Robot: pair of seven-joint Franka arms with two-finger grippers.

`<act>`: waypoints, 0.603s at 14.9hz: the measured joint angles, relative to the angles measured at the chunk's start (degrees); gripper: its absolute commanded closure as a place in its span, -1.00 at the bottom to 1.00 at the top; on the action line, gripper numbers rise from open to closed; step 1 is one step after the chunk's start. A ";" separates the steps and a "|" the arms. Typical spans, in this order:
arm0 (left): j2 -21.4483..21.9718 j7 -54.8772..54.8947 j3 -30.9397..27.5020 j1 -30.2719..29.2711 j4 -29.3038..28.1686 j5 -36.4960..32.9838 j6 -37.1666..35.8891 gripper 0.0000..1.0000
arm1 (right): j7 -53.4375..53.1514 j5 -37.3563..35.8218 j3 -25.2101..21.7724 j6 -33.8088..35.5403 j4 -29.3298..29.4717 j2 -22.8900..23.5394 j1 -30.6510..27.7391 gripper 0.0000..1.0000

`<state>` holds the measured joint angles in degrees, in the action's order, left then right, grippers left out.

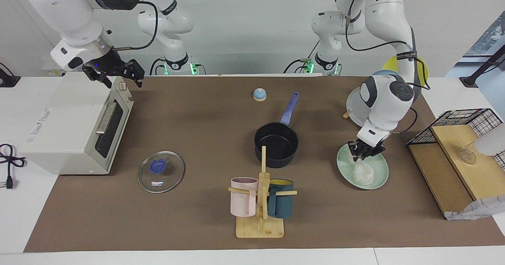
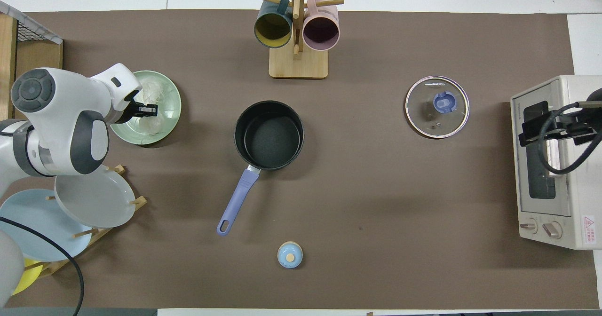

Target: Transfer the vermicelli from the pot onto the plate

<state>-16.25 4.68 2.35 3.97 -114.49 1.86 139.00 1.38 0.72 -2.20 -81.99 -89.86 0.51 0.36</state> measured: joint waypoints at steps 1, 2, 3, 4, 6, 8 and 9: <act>0.02 0.36 -0.04 -0.01 0.08 0.00 -0.32 -1.00 | 0.00 0.00 -0.05 -0.01 0.27 -0.06 0.00 -1.00; 0.16 0.61 -0.07 -0.04 0.44 0.00 -1.46 -1.00 | 0.00 0.00 -0.01 -0.01 0.52 -0.11 0.01 -1.00; 0.41 0.74 -0.09 -0.04 1.52 0.00 -4.04 -1.00 | 0.00 0.00 0.08 -0.01 0.68 -0.14 0.01 -1.00; 0.69 0.83 -0.09 -0.05 3.58 0.00 -8.03 -1.00 | 0.00 0.00 0.24 0.00 0.75 -0.14 0.02 -1.00; 1.42 0.91 -0.09 -0.05 8.73 0.00 -16.62 -1.00 | 0.00 0.00 0.48 -0.01 0.76 -0.13 0.02 -1.00; 2.75 0.91 -0.09 -0.05 13.04 0.01 -23.73 -1.00 | 0.00 0.00 0.59 -0.37 0.77 -0.13 0.02 -1.00; 3.56 0.91 -0.08 -0.05 14.98 0.01 -26.97 -1.00 | 0.00 0.00 0.63 -0.50 0.78 -0.13 0.02 -1.00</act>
<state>-12.70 5.59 2.27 3.92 -99.51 1.87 112.04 1.38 0.72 -1.57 -82.49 -89.08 0.38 0.38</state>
